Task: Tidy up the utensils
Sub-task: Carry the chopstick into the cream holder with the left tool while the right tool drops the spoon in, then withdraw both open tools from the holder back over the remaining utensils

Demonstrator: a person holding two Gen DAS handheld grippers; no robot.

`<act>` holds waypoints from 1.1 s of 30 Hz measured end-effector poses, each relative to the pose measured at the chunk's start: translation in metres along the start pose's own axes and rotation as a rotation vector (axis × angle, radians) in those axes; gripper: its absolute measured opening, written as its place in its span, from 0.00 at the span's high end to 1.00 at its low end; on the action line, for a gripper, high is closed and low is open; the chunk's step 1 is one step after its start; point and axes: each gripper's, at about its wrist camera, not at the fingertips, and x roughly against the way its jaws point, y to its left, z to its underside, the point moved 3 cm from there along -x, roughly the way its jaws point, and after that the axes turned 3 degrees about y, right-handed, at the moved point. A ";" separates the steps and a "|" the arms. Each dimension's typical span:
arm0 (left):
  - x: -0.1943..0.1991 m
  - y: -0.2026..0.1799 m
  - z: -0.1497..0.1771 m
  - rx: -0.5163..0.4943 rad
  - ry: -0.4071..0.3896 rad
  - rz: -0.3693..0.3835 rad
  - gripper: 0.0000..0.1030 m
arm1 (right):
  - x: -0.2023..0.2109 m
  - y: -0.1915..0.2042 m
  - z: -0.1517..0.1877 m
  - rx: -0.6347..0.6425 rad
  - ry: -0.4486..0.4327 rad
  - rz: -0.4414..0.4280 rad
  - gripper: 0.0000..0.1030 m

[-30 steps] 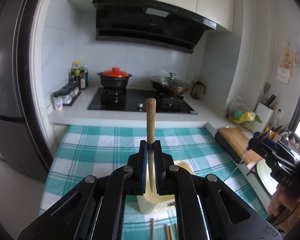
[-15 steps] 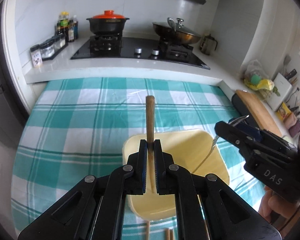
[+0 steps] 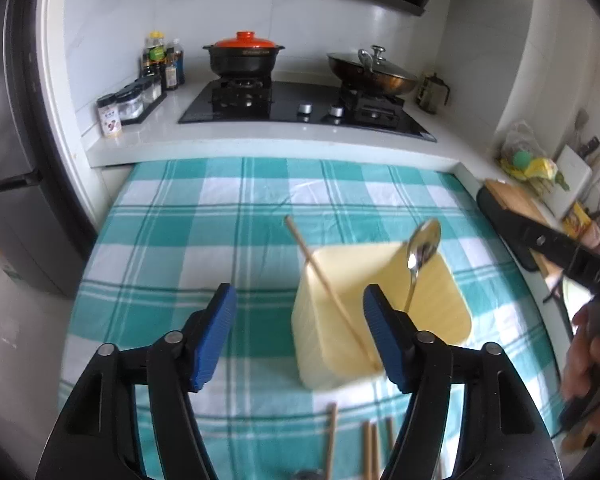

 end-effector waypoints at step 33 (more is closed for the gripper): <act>0.131 -0.061 0.268 -0.055 -0.063 -0.099 0.11 | 0.161 0.067 0.303 0.181 -0.061 0.213 0.37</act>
